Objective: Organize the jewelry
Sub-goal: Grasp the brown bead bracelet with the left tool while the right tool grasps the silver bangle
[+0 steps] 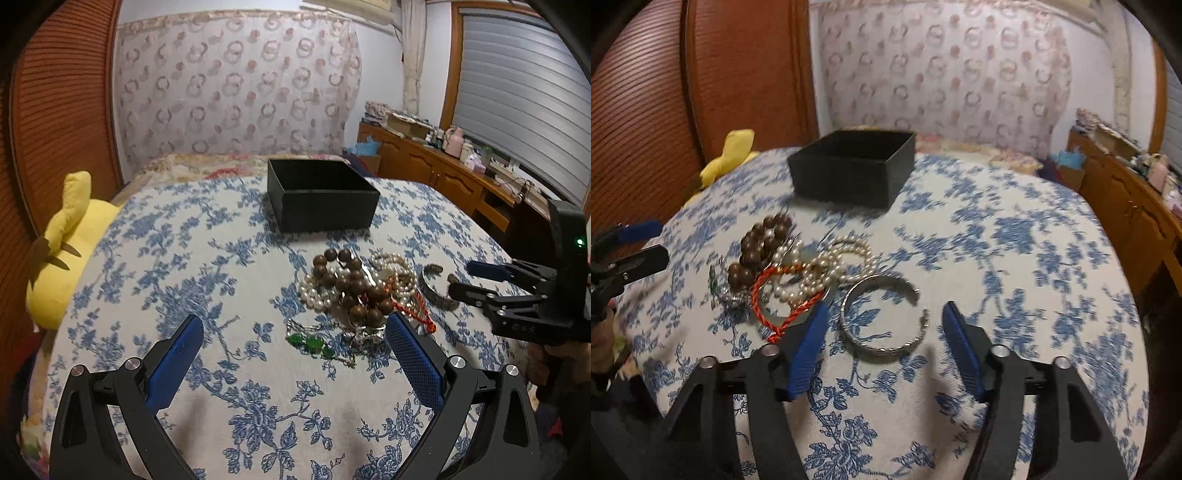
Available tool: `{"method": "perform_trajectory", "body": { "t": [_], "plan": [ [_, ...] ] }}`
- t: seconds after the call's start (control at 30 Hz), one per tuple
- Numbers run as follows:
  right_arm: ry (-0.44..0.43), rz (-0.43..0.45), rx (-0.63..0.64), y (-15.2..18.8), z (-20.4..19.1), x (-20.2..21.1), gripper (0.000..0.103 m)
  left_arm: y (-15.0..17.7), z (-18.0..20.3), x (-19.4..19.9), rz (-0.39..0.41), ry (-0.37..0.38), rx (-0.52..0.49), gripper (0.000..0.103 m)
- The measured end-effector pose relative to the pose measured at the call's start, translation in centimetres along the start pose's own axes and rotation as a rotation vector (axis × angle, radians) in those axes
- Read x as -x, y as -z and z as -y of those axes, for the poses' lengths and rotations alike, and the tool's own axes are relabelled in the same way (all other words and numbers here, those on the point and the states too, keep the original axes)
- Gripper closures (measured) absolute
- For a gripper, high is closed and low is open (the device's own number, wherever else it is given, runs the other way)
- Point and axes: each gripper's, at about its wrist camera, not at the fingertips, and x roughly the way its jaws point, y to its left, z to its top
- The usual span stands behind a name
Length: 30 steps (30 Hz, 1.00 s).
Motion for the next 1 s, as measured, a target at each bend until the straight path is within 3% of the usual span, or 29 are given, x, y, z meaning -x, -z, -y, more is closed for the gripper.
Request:
{"method": "perform_trajectory", "body": {
  "t": [0.1, 0.2, 0.3, 0.53, 0.97, 1.0],
  "plan": [
    [-0.035, -0.017, 0.030, -0.2, -0.6, -0.7, 0.054, -0.1, 0.1, -0.4, -0.014, 0.019, 0.000, 0.009],
    [-0.045, -0.044, 0.076, -0.3, -1.4, -1.3, 0.064, -0.4, 0.1, -1.1, -0.037, 0.051, 0.000, 0.017],
    [-0.041, -0.072, 0.098, 0.0, -1.8, -2.0, 0.083, -0.8, 0.3, -1.7, -0.052, 0.074, -0.006, 0.026],
    [-0.040, -0.066, 0.094, 0.1, -1.9, -2.1, 0.085, -2.9, 0.4, -4.4, -0.083, 0.148, 0.016, 0.058],
    [-0.050, -0.064, 0.082, 0.1, -1.6, -2.1, 0.085, -5.6, -0.1, -9.6, -0.166, 0.185, 0.042, 0.071],
    [-0.052, -0.064, 0.082, 0.1, -1.6, -2.1, 0.085, -5.7, 0.0, -9.9, -0.174, 0.188, 0.036, 0.076]
  ]
}}
